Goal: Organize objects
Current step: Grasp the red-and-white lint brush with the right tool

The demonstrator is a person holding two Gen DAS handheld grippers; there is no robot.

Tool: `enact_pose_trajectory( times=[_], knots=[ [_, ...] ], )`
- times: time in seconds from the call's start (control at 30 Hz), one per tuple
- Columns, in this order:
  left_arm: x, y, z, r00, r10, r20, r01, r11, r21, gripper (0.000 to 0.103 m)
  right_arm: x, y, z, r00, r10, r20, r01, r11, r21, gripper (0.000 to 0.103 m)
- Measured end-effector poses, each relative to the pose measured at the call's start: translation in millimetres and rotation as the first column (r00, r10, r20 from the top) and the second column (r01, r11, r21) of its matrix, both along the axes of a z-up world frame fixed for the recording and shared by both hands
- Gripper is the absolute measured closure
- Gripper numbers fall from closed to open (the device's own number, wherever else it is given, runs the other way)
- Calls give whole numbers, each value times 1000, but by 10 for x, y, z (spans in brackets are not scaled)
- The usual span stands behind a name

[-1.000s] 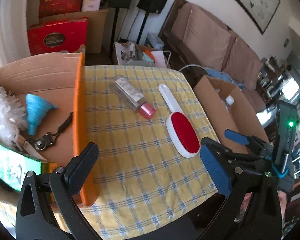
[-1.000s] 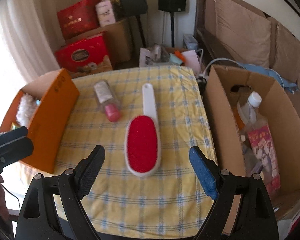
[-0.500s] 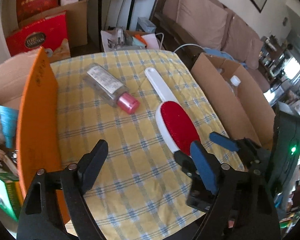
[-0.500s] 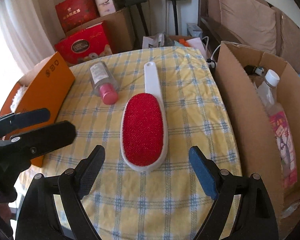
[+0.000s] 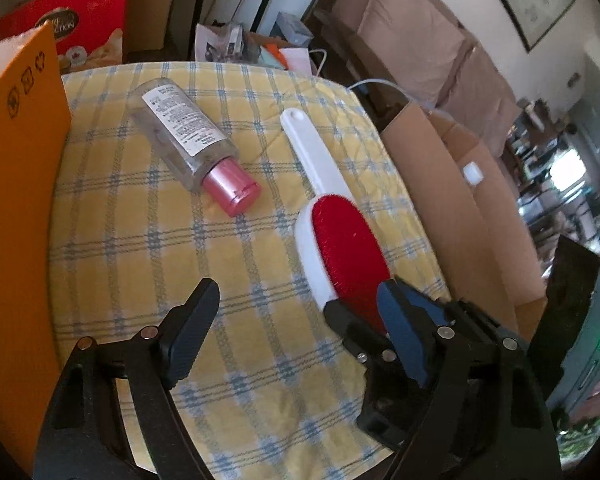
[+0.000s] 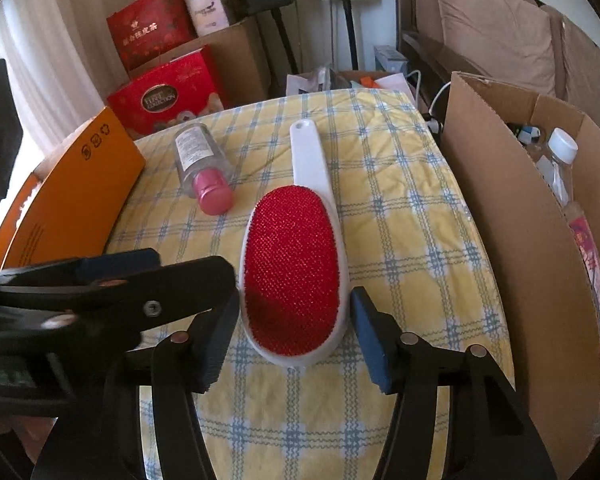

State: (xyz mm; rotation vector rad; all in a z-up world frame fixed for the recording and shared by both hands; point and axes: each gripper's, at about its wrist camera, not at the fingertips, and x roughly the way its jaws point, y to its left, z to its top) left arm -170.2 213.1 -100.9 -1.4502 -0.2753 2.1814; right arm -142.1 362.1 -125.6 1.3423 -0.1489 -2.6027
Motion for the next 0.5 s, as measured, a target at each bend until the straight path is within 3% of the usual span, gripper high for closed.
enact_pose_trajectory(
  times=[0.17,0.37,0.5],
  knots=[
    [-26,61,-105,999,-12,43,11,999,38,25,-22,5,-20,1000,1,1,-1,1000,-10,44],
    [-24,92,-172,994,-43,98,32,993,112,42,11,69,-6,1000,-3,22,5,996,-84,44],
    [29,134,-160,991,-79,107,66,990,122,52,70,41,16,999,22,42,-17,994,-110,44]
  ],
)
